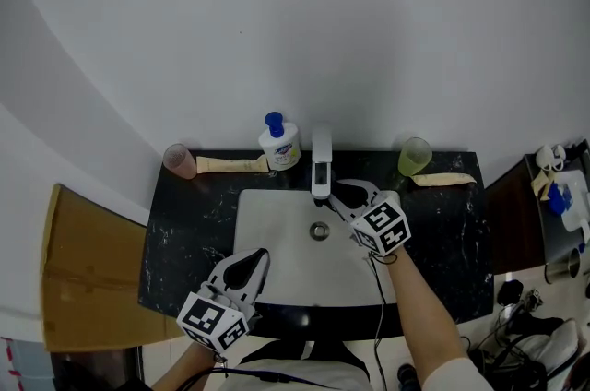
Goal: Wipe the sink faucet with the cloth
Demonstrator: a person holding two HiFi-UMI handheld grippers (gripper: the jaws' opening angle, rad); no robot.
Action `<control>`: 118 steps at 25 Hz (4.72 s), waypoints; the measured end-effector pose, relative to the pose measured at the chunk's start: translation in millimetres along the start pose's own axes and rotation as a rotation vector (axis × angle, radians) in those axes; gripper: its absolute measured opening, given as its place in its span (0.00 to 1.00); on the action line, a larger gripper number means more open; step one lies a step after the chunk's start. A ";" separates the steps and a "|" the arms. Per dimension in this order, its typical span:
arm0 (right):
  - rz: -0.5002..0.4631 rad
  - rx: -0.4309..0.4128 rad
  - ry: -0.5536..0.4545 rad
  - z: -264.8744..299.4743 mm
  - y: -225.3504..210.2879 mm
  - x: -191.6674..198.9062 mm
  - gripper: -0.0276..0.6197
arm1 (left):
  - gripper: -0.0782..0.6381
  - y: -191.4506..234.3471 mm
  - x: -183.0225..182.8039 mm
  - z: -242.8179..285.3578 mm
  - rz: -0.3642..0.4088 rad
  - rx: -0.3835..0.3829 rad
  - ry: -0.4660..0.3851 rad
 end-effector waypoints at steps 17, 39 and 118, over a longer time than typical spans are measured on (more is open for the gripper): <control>-0.099 -0.004 0.039 -0.6 -2.7 -3.0 0.17 | 0.11 -6.5 -8.4 9.7 0.006 -0.003 0.003; -0.128 -0.016 0.045 0.3 -0.8 -3.6 0.17 | 0.11 -10.1 -6.3 14.6 0.005 -0.001 -0.014; 0.094 0.201 -0.307 -224.8 152.4 -0.4 0.17 | 0.11 -10.3 -50.5 -34.6 0.027 -0.034 -0.132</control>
Point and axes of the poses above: the fingertips, and each gripper's own axes: z forward along the fingers, y to its left, x out of its underside, the point moved 7 cm from there along -z, backward along the fingers, and after that the axes turned 15 degrees about z, right-handed, at the moved point
